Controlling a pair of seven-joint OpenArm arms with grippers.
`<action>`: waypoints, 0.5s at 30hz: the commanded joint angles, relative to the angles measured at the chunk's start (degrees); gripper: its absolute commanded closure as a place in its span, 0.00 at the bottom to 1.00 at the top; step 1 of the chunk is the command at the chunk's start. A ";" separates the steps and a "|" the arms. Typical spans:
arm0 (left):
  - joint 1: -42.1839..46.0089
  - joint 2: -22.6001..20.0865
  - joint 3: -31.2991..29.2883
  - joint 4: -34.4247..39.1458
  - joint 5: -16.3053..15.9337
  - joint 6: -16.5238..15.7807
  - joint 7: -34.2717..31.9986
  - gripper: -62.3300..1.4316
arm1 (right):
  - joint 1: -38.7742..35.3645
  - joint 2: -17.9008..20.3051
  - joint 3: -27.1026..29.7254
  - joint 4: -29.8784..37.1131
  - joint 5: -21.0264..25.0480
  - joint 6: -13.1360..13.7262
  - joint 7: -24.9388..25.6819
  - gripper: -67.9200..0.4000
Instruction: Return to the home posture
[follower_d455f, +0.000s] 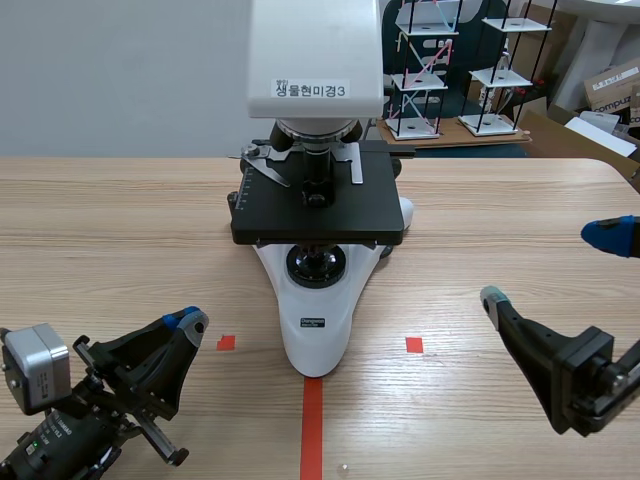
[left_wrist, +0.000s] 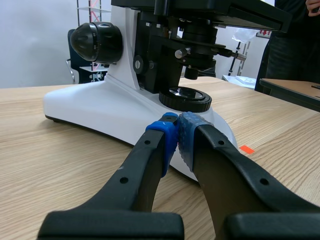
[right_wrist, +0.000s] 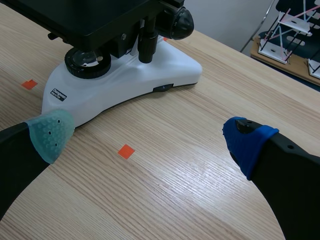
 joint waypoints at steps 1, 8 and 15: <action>0.13 -0.02 -0.15 0.68 -0.39 -0.17 -0.83 0.92 | 0.17 0.61 0.42 0.74 0.39 0.00 0.85 0.00; 0.92 -0.26 -0.39 1.18 -0.50 -0.61 -3.28 0.92 | 0.17 0.61 0.42 0.74 0.39 0.00 0.83 0.00; 11.06 -4.72 -6.58 14.99 -2.21 -0.70 -2.08 0.88 | 0.17 0.61 0.42 0.74 0.39 0.00 0.81 0.00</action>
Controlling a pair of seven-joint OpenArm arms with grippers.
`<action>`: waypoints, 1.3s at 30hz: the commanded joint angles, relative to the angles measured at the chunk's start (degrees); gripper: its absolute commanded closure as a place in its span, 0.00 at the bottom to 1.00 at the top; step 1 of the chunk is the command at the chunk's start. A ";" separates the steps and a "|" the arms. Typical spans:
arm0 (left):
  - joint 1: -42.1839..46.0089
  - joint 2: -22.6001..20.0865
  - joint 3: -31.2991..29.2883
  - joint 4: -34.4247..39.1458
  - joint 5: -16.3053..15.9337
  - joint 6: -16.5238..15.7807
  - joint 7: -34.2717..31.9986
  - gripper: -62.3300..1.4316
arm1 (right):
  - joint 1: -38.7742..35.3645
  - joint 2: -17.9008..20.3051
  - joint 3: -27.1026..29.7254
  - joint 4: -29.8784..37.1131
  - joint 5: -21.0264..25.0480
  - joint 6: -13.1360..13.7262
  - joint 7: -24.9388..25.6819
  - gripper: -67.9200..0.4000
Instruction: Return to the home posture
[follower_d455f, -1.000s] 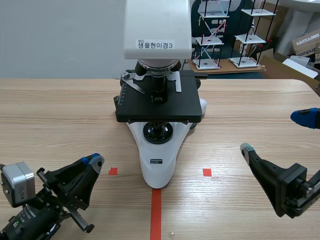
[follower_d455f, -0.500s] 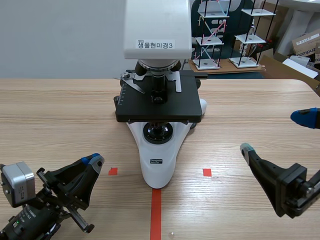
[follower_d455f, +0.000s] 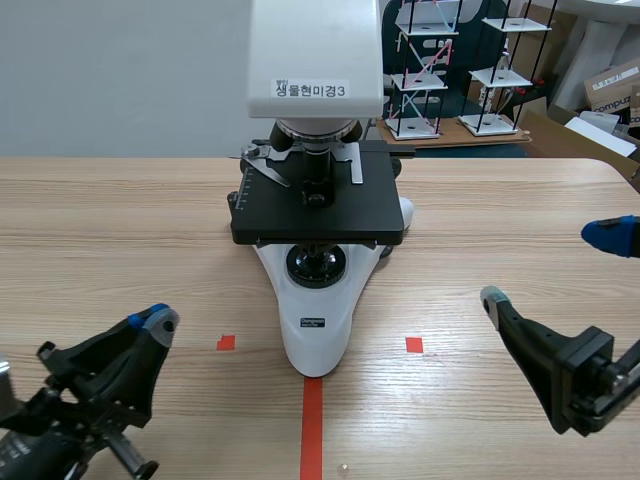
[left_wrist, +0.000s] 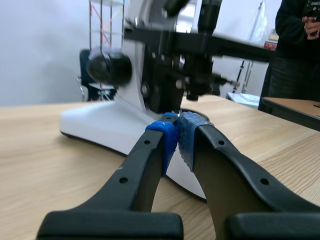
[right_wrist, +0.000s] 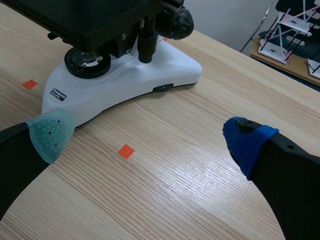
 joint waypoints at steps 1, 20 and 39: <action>3.63 -2.40 -2.45 5.35 -0.24 0.07 -0.96 0.83 | 0.17 0.61 0.42 0.74 0.42 0.00 0.68 0.00; 43.06 -5.03 -24.11 57.96 0.04 0.20 23.65 0.08 | 0.17 0.61 0.42 0.74 0.42 0.00 -0.20 0.00; 48.63 -5.05 -26.62 70.44 -2.40 6.71 38.77 0.08 | 0.17 0.61 0.42 0.74 0.42 0.00 -0.17 0.00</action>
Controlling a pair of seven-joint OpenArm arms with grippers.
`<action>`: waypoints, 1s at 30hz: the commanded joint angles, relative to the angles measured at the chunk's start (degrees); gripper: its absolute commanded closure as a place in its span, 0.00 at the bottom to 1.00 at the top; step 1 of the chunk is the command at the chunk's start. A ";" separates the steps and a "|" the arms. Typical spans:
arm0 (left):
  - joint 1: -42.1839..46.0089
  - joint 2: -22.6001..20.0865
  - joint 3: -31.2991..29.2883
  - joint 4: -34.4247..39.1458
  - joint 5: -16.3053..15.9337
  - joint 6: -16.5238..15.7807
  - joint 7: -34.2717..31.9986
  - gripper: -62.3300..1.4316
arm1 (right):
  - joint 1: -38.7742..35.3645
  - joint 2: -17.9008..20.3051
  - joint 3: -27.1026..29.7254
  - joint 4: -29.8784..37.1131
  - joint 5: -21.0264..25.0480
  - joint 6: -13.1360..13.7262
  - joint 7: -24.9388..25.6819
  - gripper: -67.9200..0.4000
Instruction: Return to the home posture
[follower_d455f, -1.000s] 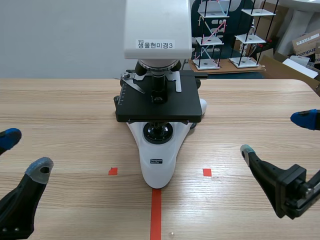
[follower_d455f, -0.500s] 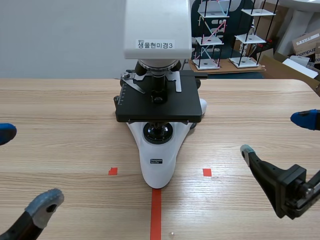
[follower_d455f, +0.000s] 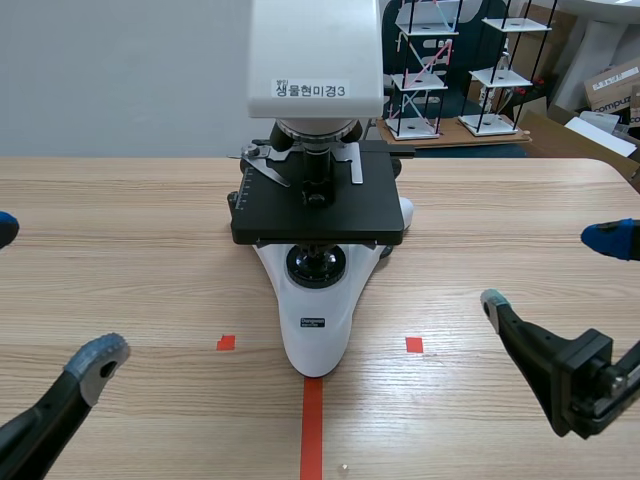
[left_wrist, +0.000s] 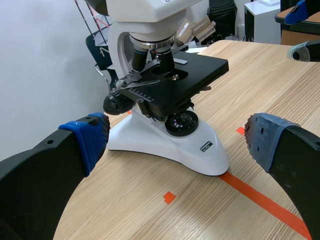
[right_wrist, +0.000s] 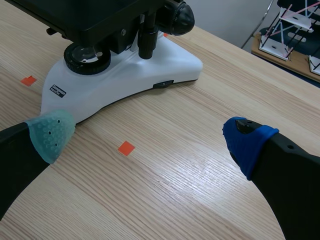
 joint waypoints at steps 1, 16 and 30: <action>0.02 0.39 0.33 0.20 -1.86 -0.09 -0.24 0.08 | 0.17 0.61 0.42 0.74 0.39 0.00 0.68 0.00; 0.17 0.42 0.33 0.20 -1.95 -0.74 0.96 0.08 | 0.17 0.61 0.42 0.74 0.39 0.00 0.68 0.00; 0.17 0.42 0.33 0.20 -1.95 -0.76 1.25 0.08 | 0.17 0.61 0.42 0.74 0.39 0.00 0.68 0.00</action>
